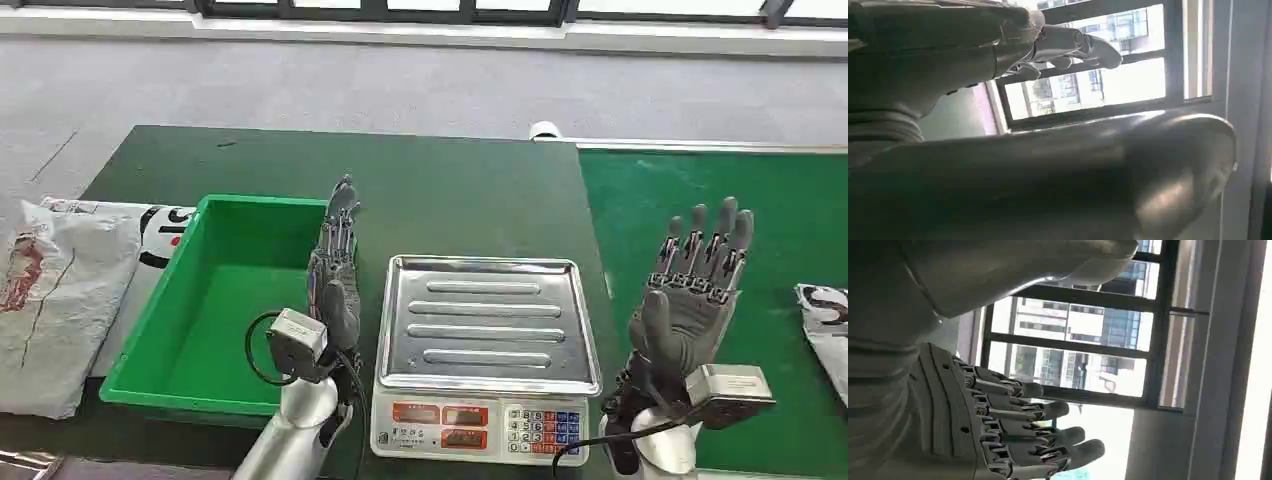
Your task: Moved the parcel from conveyor to table for the left to box.
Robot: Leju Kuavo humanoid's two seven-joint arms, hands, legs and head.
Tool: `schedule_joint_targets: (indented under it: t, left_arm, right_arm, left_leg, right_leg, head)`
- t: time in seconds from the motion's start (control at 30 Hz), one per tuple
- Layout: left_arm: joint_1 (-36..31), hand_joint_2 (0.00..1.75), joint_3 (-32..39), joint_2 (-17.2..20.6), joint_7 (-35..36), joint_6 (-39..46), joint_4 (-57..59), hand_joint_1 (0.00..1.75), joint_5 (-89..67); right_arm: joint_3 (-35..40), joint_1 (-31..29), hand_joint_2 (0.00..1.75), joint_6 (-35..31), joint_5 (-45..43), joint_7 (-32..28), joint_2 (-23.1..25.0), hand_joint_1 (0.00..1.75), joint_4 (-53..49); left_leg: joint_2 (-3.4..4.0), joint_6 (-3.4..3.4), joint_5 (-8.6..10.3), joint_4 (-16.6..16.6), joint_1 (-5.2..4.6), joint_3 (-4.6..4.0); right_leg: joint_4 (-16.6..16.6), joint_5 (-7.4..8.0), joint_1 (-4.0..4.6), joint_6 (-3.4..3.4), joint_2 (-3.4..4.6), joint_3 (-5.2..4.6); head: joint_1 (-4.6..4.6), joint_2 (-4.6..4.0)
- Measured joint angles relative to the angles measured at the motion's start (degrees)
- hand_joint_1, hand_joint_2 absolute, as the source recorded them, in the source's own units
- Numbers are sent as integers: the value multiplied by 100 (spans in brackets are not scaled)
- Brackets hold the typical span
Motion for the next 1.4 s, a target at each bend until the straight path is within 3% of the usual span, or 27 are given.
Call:
schedule_joint_targets:
  t: [0.9,0.93,1.13,1.17,1.27,1.4]
  left_arm:
    - [0,0,0,0,0,-20,6,0,-39]
    - [0,0,0,0,0,-20,11,0,-35]
    - [3,0,0,0,0,20,-2,0,83]
    - [7,0,0,0,0,42,-24,0,134]
    - [52,0,0,2,-2,63,-177,0,280]
    - [140,0,0,7,-2,-17,-402,0,520]
  right_arm:
    - [-2,-34,175,-129,56,52,-9,0,0]
    - [-9,-32,0,-175,103,85,-13,0,0]
    - [-409,-47,0,-1764,1535,420,-42,0,35]
    - [-523,-65,175,-1755,1532,543,-53,0,81]
    - [-947,-172,175,-1473,1835,1080,-204,0,381]
    - [-1477,-696,175,-1080,3217,1724,-511,0,1065]
  left_leg:
    - [0,0,0,0,0,0]
    - [0,0,0,0,0,0]
    - [-3,0,0,0,-1,-1]
    - [-2,0,0,0,-1,0]
    - [-1,1,-1,0,-3,-4]
    - [0,3,1,2,-5,-5]
  right_leg:
    - [0,0,0,0,0,-1]
    - [0,0,0,0,0,-1]
    - [-1,0,0,0,-3,1]
    - [-1,0,0,0,-2,1]
    - [-1,3,-4,5,-3,1]
    - [-2,9,-6,10,-2,1]
  head:
    - [0,0]
    - [0,0]
    - [2,0]
    - [2,0]
    - [2,0]
    - [2,0]
